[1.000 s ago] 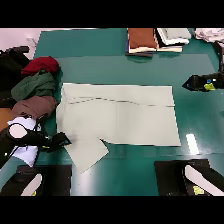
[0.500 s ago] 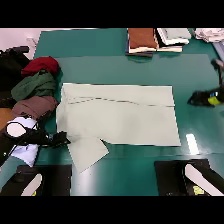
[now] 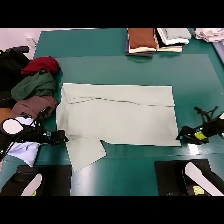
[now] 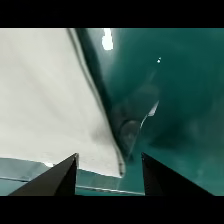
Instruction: Fold the shirts.
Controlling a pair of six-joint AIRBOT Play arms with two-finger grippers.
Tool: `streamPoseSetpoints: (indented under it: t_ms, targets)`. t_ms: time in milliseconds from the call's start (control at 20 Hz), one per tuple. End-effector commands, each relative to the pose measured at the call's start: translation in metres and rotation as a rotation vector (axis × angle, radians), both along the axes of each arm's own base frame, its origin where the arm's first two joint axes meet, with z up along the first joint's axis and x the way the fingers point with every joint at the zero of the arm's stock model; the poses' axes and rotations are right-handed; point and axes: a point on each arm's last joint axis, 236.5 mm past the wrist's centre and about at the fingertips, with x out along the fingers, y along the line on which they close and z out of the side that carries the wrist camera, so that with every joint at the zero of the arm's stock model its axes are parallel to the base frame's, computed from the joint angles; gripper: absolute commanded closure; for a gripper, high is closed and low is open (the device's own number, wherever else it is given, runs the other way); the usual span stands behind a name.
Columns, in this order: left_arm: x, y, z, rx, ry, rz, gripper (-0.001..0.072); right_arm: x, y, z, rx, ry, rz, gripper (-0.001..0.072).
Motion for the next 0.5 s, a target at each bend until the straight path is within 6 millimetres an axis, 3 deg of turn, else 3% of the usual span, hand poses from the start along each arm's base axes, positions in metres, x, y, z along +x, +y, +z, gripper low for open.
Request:
streamPoseSetpoints:
  t_ms: [0,100,150,250,300,450]
  targets:
    - [0.001,0.0,0.001,0.003,-0.015,-0.017,0.0686,-0.005,0.023,-0.011,0.026,0.008,0.07,0.0271]
    - [0.0,0.0,0.0,0.005,-0.016,-0.025,0.0686,-0.007,0.028,-0.01,0.028,0.014,0.103,0.0279]
    - [0.0,0.001,0.0,0.005,-0.017,-0.025,0.0686,-0.009,0.031,-0.009,0.033,0.023,0.119,0.0373]
    - [-0.002,0.0,0.001,0.004,-0.013,-0.041,0.0687,-0.013,0.035,-0.007,0.037,0.03,0.152,0.0629]
    - [-0.004,0.001,0.003,0.008,-0.011,-0.06,0.0688,-0.013,0.035,-0.004,0.028,0.014,0.177,0.0695]
    - [-0.005,0.009,0.025,0.05,-0.077,-0.067,0.0689,-0.015,0.021,0.008,-0.064,-0.035,0.25,0.0695]
